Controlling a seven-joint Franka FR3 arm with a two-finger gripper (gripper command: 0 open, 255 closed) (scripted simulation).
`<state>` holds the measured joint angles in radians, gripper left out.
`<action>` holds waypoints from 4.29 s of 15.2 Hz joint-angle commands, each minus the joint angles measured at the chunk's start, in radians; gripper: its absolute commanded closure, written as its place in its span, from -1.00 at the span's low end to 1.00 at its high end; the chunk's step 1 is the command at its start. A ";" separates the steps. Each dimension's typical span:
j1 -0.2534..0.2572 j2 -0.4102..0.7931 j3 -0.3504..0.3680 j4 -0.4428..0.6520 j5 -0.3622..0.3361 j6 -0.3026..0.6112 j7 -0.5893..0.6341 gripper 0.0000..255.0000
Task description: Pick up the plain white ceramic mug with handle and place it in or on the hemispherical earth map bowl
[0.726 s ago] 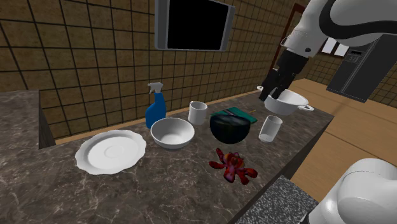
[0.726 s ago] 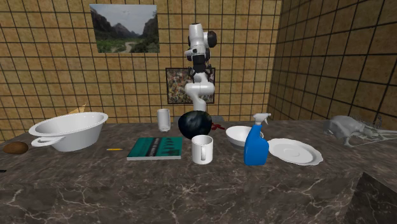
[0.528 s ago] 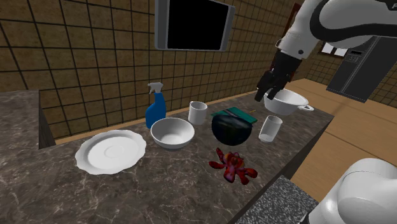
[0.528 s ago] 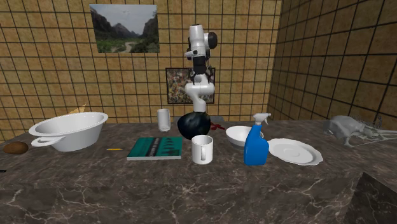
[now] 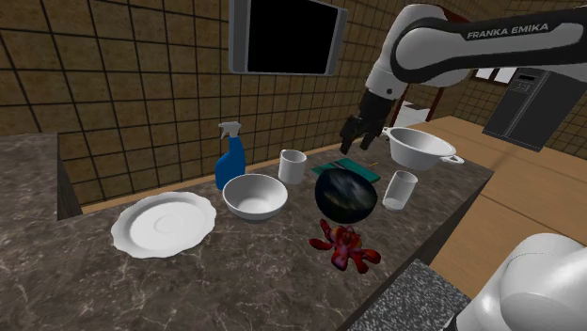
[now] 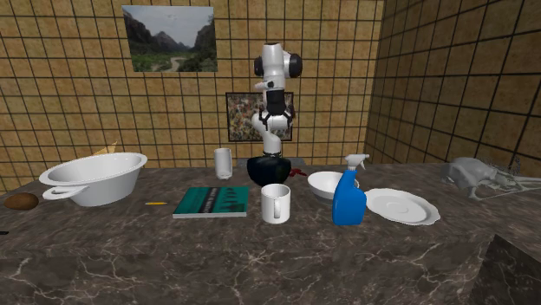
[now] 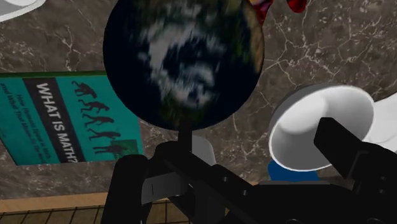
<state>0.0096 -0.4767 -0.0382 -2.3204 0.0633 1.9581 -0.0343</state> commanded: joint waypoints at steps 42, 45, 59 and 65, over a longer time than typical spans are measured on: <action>0.033 0.925 0.028 0.625 -0.061 0.271 0.037 1.00; 0.033 0.925 0.028 0.625 -0.061 0.270 0.037 1.00; 0.033 0.865 0.028 0.700 -0.062 0.135 0.037 1.00; 0.033 0.844 0.028 0.752 -0.062 0.063 0.037 1.00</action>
<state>0.0428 0.3692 -0.0102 -1.5812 0.0011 2.0345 0.0030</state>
